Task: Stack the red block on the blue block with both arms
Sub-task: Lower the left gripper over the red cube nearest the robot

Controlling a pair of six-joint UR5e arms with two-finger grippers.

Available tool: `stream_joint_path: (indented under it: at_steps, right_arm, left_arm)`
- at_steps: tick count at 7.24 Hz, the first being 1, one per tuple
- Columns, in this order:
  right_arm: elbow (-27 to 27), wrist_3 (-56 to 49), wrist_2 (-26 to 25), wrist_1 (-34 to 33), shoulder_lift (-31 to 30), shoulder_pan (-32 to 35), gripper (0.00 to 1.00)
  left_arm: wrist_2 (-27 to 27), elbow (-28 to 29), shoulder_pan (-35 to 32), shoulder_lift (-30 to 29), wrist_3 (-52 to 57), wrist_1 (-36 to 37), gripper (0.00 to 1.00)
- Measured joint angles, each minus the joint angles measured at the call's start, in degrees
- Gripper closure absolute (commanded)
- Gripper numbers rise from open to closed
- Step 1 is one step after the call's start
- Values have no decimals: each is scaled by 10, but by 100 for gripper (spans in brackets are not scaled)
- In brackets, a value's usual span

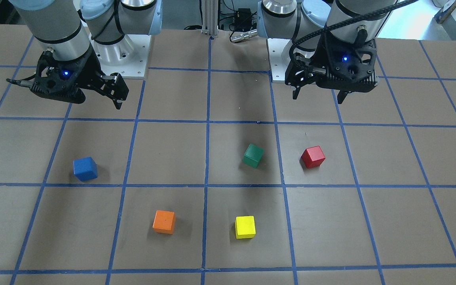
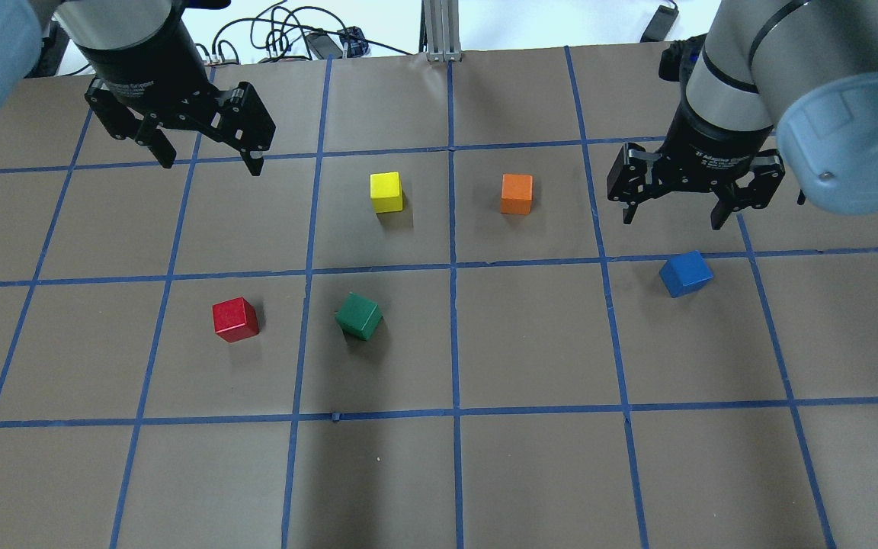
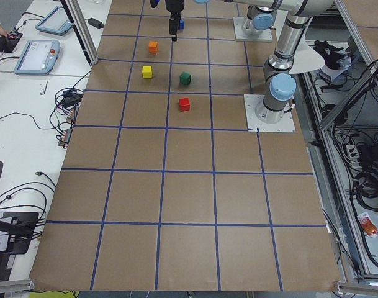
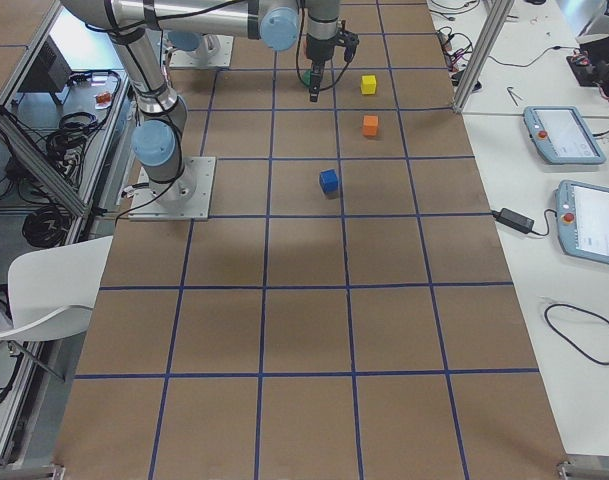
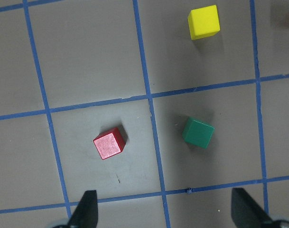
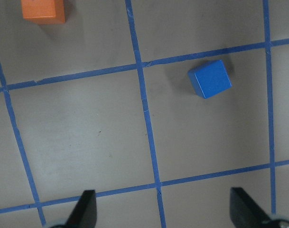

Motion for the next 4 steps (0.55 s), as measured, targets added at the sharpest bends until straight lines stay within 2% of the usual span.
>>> stream_joint_path:
  at_steps: [4]
  right_arm:
    - [1,0,-2,0,0,1,0]
  left_arm:
    - [0,-6,-4,-4,-1,-10,0]
